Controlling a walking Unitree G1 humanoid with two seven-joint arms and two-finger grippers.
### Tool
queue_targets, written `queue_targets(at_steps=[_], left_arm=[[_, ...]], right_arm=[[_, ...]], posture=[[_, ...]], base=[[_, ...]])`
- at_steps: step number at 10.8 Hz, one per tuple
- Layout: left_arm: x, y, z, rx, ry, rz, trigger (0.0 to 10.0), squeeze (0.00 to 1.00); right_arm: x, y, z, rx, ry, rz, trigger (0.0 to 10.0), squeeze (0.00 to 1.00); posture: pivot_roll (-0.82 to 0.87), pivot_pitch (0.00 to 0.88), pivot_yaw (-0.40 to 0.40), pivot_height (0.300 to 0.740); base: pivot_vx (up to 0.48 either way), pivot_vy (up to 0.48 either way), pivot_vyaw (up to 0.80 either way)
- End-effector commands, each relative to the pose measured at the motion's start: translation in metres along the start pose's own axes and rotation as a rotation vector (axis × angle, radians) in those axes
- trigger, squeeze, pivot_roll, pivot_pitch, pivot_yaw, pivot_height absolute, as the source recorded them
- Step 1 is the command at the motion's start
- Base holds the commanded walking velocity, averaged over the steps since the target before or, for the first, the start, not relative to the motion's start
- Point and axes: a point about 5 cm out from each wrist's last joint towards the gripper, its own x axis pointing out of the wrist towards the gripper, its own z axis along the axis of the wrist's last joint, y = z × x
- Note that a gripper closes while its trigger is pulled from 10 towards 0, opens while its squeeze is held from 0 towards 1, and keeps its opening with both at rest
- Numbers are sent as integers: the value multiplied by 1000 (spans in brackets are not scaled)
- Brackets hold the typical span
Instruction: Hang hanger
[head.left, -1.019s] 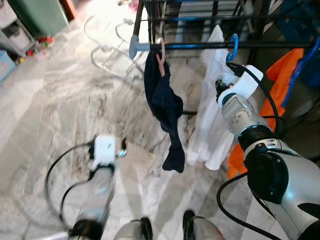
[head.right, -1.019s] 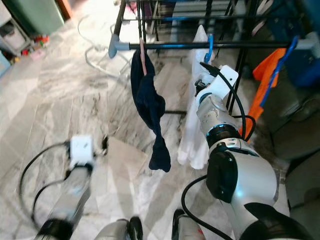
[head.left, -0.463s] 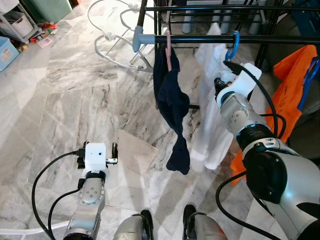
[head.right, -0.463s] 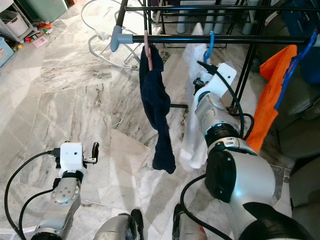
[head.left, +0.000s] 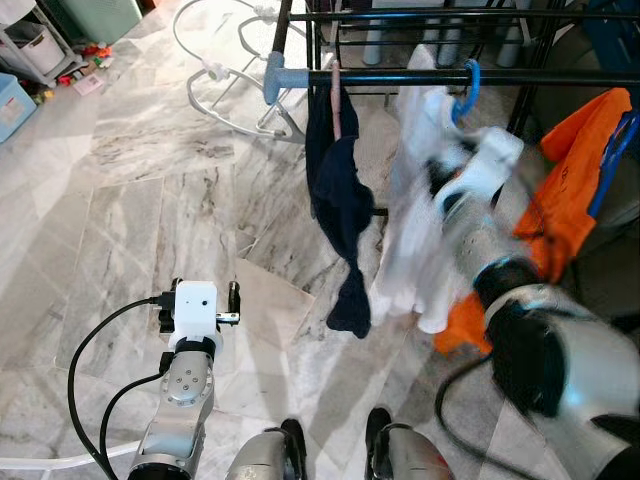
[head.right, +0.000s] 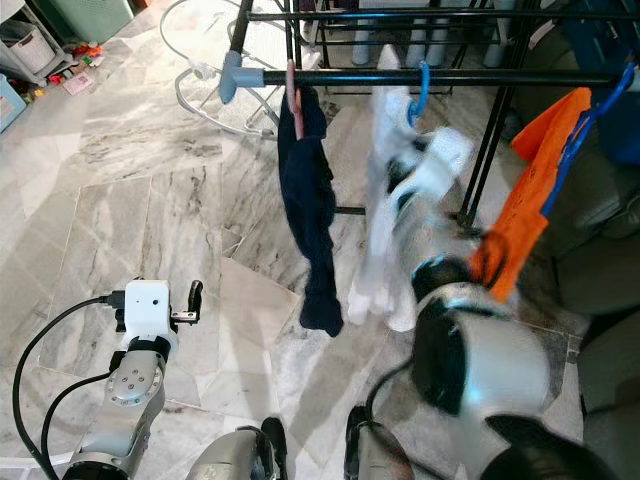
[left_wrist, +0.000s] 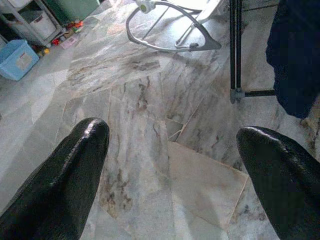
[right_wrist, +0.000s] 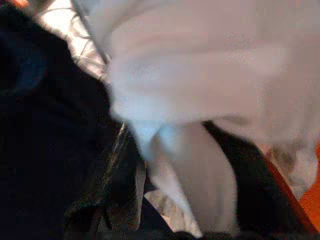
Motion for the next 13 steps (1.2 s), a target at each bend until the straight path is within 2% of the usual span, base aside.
queue_targets(at_steps=[1, 2, 4, 5, 9, 13], left_arm=[[-4, 5, -6, 21, 25, 2, 10000, 0], [-5, 10, -8, 25, 32, 14, 10000, 0], [-8, 14, -11, 10, 44, 22, 10000, 0], [-8, 10, -10, -3, 43, 3, 10000, 0], [-1, -2, -6, -24, 30, -21, 10000, 0], [4, -9, -4, -30, 24, -32, 10000, 0]], right_arm=[[-3, -1, -21, -74, 65, 9, 10000, 1000], [-4, 1, -21, -173, 36, 24, 10000, 1000], [-5, -2, -22, -246, -4, 35, 10000, 1000], [-7, -7, -19, -298, -65, 27, 10000, 1000], [-12, -15, -10, -333, -211, 8, 10000, 1000], [-16, -14, 4, -354, -328, 16, 10000, 1000]], posture=[[57, 317, 98, 740], [56, 320, 97, 740], [50, 327, 97, 740], [44, 327, 97, 740], [7, 304, 87, 740], [-12, 298, 88, 740]], base=[[0, 0, 0], [0, 0, 0], [0, 0, 0], [0, 0, 0], [0, 0, 0], [0, 0, 0]])
